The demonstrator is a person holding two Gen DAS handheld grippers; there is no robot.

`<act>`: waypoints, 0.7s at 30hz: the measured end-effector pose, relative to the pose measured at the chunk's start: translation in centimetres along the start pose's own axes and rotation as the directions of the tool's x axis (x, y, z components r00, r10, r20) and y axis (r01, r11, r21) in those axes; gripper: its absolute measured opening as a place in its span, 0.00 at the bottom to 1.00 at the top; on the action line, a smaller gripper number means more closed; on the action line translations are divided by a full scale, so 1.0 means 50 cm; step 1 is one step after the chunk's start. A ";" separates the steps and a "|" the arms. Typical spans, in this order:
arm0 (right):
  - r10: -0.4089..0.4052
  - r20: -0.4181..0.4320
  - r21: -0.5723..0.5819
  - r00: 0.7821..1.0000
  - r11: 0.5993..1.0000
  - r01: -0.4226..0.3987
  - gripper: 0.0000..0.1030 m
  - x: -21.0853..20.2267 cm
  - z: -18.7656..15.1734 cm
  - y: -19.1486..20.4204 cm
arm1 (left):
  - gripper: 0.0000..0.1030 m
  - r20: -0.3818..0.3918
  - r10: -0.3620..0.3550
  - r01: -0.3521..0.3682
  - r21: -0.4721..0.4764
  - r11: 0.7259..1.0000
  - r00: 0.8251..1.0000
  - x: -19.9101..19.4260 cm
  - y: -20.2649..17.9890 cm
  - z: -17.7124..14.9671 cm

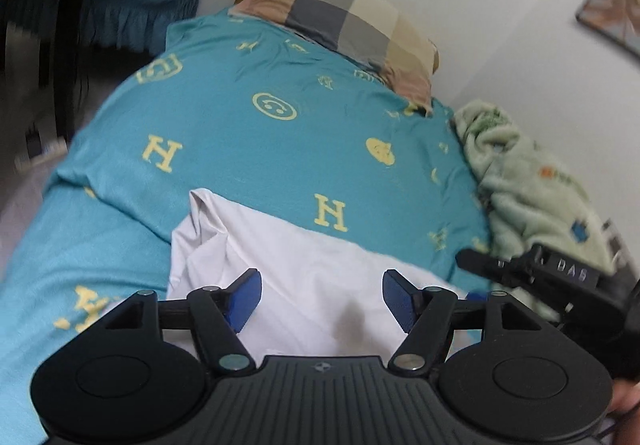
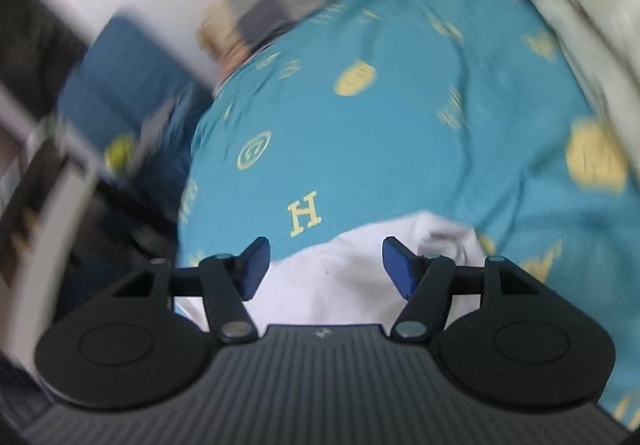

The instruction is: Fold clothes

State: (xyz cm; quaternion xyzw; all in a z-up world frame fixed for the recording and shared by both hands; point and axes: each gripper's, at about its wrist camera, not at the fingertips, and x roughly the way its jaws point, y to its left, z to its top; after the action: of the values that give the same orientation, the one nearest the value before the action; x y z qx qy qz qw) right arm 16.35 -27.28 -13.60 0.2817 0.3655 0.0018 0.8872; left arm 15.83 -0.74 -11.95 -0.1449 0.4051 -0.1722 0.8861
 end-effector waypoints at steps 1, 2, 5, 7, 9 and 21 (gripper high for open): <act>-0.018 -0.014 -0.074 1.000 0.997 0.017 0.62 0.010 -0.003 0.013 | 0.69 -0.007 0.017 -0.017 0.025 1.000 1.000 0.006 -0.005 -0.004; -0.038 -0.026 -0.147 0.999 0.988 0.034 0.62 0.021 -0.006 0.025 | 0.69 -0.017 0.036 -0.035 0.046 0.998 0.999 0.014 -0.008 -0.008; -0.096 -0.078 -0.221 0.992 0.972 0.077 0.62 0.067 -0.017 0.021 | 0.69 -0.050 0.090 -0.084 0.104 0.991 0.995 0.041 -0.012 -0.023; -0.115 -0.111 -0.229 0.987 0.969 0.087 0.62 0.090 -0.021 0.011 | 0.69 -0.063 0.106 -0.097 0.134 0.986 0.992 0.053 -0.014 -0.030; -0.116 -0.116 -0.230 0.987 0.969 0.087 0.62 0.095 -0.023 0.010 | 0.69 -0.063 0.117 -0.106 0.159 0.982 0.991 0.056 -0.017 -0.036; -0.123 -0.069 -0.234 0.990 0.967 0.104 0.62 -0.011 -0.049 0.017 | 0.71 -0.018 0.099 -0.095 0.145 0.985 0.995 -0.030 -0.040 -0.062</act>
State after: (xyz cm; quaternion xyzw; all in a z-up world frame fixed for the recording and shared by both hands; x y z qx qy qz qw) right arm 14.55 -25.43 -14.23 0.1553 0.4148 0.0052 0.8965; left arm 12.15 -2.28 -12.14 -0.0587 0.4093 -0.1594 0.8964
